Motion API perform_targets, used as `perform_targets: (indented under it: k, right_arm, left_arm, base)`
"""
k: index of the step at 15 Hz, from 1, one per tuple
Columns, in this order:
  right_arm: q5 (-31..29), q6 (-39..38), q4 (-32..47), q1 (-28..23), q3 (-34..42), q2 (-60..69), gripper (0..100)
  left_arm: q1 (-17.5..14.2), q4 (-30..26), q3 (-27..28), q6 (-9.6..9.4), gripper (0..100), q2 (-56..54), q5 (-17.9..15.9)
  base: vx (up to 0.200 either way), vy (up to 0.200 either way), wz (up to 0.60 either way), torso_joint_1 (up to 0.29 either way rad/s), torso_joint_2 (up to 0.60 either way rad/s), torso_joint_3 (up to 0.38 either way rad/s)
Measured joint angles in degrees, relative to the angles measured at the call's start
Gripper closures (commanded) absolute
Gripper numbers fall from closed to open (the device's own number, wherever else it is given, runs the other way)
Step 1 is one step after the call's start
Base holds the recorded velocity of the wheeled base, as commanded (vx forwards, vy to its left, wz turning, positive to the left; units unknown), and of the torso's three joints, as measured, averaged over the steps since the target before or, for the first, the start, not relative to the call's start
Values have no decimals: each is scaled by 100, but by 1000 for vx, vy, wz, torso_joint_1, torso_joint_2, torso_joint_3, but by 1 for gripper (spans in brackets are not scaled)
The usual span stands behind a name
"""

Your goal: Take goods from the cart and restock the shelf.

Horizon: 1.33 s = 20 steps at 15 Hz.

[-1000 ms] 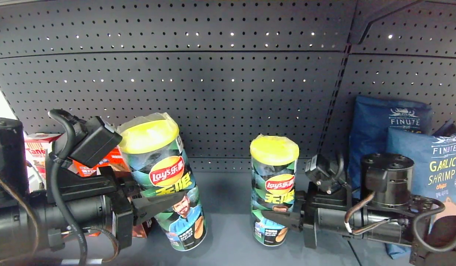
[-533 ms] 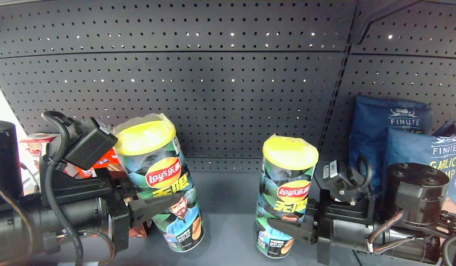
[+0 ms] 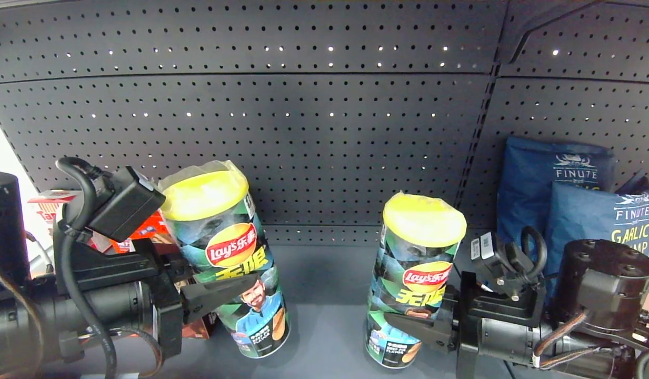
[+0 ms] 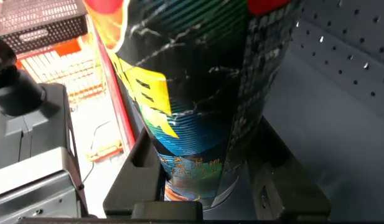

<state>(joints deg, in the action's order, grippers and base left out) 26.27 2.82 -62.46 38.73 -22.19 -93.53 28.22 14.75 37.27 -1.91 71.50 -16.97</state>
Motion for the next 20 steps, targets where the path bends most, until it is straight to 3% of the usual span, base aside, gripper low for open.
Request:
perform_targets:
  k: [20]
  right_arm:
    - [0,-33,-163,43,-179,-931,100]
  left_arm:
    - [5,-2,-6,-2,100,2,2]
  base:
    - [0,0,0,0,0,0]
